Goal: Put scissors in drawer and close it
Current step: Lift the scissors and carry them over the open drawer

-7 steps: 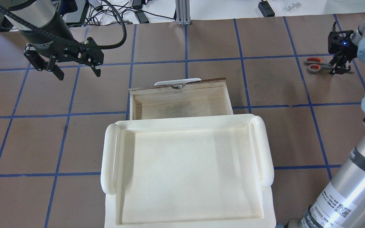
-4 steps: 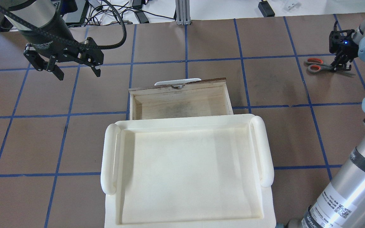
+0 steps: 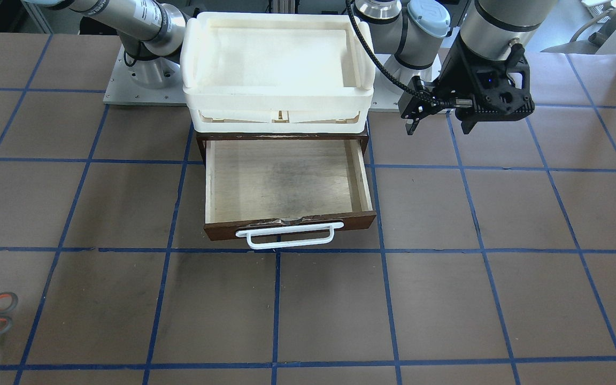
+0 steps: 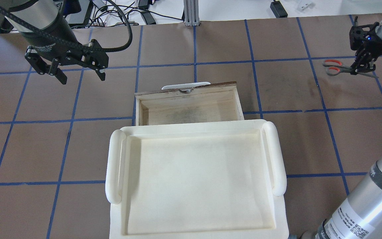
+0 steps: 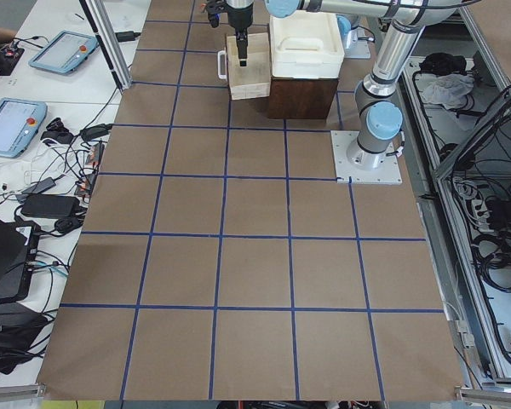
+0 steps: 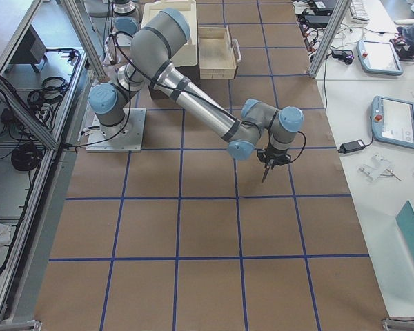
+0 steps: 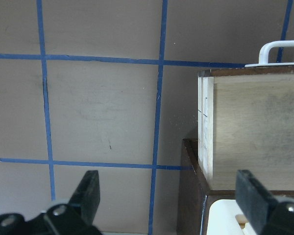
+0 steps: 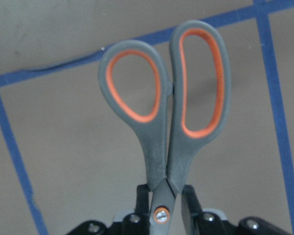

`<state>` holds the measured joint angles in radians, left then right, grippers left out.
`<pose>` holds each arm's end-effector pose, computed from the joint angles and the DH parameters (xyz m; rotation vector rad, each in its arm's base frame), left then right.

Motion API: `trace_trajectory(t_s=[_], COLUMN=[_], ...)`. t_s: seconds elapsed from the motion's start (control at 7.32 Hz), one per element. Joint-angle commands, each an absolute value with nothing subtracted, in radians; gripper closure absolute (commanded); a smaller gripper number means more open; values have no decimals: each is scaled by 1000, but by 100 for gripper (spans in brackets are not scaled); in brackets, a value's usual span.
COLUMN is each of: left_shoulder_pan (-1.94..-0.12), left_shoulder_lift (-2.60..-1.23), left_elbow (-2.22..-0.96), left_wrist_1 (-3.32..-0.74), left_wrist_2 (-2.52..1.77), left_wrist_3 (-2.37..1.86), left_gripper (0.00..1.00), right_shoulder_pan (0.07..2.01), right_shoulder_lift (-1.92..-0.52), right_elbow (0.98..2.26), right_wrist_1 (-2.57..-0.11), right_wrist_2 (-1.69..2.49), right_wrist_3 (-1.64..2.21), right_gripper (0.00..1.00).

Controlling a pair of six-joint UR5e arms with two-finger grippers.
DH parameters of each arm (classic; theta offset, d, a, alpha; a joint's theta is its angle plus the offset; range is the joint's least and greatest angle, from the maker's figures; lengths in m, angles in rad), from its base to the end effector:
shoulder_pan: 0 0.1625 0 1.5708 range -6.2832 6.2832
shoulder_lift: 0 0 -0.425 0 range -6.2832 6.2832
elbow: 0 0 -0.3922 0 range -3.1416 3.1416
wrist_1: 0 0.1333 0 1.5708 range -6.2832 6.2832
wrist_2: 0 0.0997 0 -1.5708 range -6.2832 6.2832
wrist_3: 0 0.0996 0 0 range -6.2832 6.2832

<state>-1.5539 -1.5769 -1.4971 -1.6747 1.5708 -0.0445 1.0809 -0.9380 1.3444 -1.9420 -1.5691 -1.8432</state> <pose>-0.1250 -0.4921 0.5108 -0.0964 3.1391 0.0570 -0.2152 -0.6873 0.2471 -1.9465 2.4237 0.0191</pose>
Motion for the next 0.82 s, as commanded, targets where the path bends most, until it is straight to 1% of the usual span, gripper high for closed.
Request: trace_trajectory(t_s=[0.0,0.27,0.41,0.68], left_shoulder_pan=[-1554,-1554,-1554,-1554], left_shoulder_lift=[-1575,-1577,-1575,-1577], left_elbow=[-1497,-1497,-1497,-1497], left_wrist_1=[-1675,-1675,-1675,-1675], left_wrist_2=[1571,1571,1571,1571], left_wrist_3=[-44,-44,-43,-43], left_gripper=[0,0,0,0], right_shoulder_pan=[1179,1377,1461,1662], right_shoulder_lift=[-1081,-1210,-1280,-1296], right_elbow=[1347,1353,1354,1377], right_wrist_1=[-1773,-1660,-1616,-1624], right_wrist_2=[-1562,-1542,-1533,-1529], right_wrist_3=[-1855,-1838,-1744,-1661], right_gripper=[100,100,100,100])
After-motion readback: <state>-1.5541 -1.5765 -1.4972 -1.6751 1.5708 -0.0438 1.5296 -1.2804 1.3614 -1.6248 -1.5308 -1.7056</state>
